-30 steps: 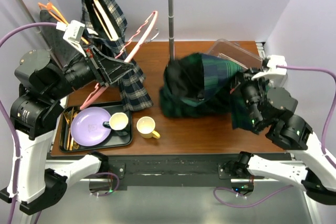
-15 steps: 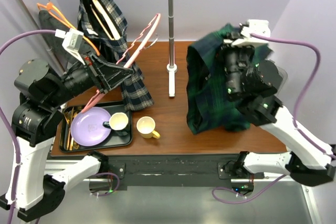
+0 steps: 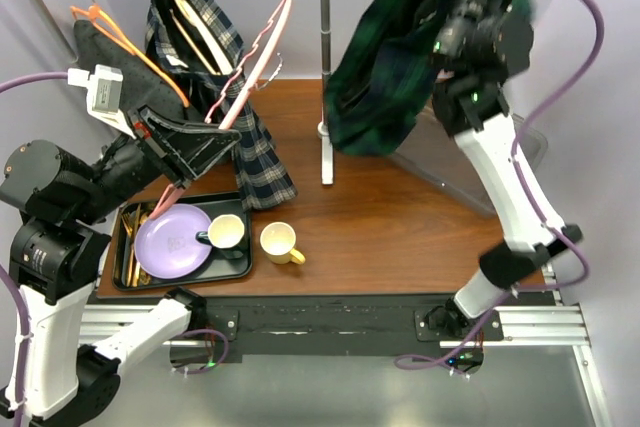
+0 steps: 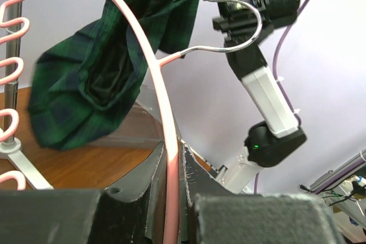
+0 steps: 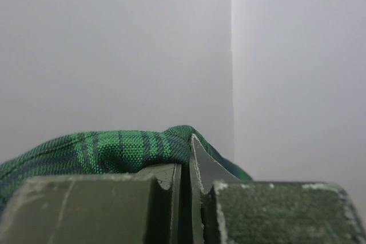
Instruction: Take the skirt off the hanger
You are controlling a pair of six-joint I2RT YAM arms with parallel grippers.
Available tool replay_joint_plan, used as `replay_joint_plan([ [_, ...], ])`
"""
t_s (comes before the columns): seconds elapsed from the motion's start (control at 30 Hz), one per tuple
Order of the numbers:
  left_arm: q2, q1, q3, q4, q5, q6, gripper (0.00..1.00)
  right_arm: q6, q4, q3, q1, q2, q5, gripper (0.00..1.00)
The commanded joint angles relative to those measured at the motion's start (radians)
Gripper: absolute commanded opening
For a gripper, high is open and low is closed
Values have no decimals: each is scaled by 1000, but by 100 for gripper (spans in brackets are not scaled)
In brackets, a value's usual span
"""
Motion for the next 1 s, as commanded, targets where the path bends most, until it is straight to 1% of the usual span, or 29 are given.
replay_joint_plan([
  [0.0, -2, 7, 16, 82, -21, 6, 0, -76, 17, 269, -78, 123, -9, 0],
  [0.03, -4, 7, 18, 80, -29, 9, 0, -106, 17, 319, -86, 144, -6, 0],
  [0.1, -12, 7, 16, 78, -43, 13, 0, -131, 50, 308, -98, 144, 1, 0],
  [0.2, -22, 7, 10, 83, -67, 20, 0, -130, 89, 193, -104, 95, 15, 0],
  [0.23, -24, 7, 9, 82, -72, 26, 0, -124, 92, 118, -102, 81, 15, 0],
  [0.3, -22, 5, 5, 83, -80, 29, 0, -99, 100, 38, -104, 57, 9, 0],
  [0.33, -21, 7, 5, 85, -81, 31, 0, -97, 115, -37, -102, 40, 9, 0],
  [0.5, -12, 7, 9, 85, -78, 31, 0, -65, 144, -227, -104, 25, 40, 0],
  [0.53, -12, 7, 9, 88, -78, 31, 0, -58, 155, -287, -104, 25, 49, 0],
  [0.63, -13, 7, 7, 88, -80, 34, 0, -19, 156, -372, -118, 43, 72, 0],
  [0.77, -12, 7, 7, 82, -90, 43, 0, 21, 143, -398, -136, 95, 93, 0],
  [0.9, -6, 7, 9, 80, -95, 51, 0, 73, 80, -386, -142, 114, 118, 0],
  [0.97, -6, 7, 2, 83, -101, 54, 0, 84, 32, -378, -156, 126, 181, 0],
])
